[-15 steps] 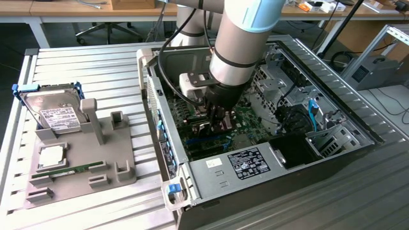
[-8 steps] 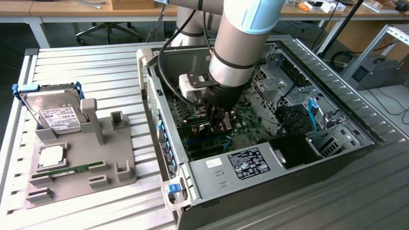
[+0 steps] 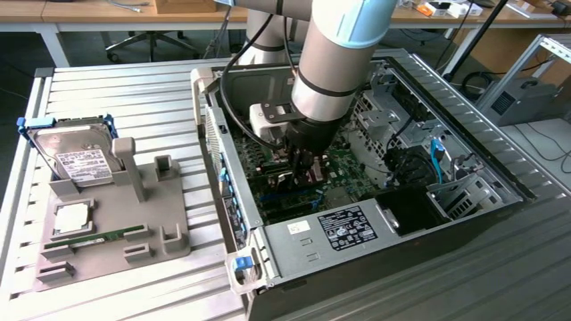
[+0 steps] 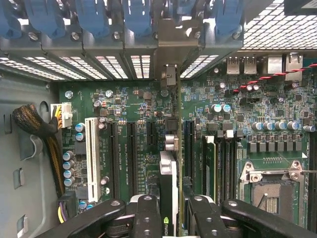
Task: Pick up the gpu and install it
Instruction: 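Insert the gpu into the slot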
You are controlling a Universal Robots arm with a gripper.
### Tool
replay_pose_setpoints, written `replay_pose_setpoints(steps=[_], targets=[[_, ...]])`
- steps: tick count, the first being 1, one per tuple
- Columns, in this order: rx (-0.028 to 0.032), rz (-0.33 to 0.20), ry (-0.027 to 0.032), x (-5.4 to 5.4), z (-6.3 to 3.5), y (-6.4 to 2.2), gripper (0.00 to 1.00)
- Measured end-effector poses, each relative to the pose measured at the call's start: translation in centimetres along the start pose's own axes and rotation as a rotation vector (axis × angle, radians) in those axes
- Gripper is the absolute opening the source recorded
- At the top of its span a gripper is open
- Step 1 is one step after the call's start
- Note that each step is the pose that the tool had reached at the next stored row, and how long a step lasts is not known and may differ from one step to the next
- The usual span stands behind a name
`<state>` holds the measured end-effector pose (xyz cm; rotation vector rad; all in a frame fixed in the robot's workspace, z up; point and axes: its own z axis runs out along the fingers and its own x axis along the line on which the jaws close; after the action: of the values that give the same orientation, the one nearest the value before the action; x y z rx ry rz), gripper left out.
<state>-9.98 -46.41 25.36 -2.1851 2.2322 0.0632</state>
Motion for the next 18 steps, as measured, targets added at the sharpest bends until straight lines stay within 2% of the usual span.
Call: replay_pose_setpoints(steps=[18], targets=[[-0.0001,0.0,0.0002,0.02,0.33,-0.01,0.27]])
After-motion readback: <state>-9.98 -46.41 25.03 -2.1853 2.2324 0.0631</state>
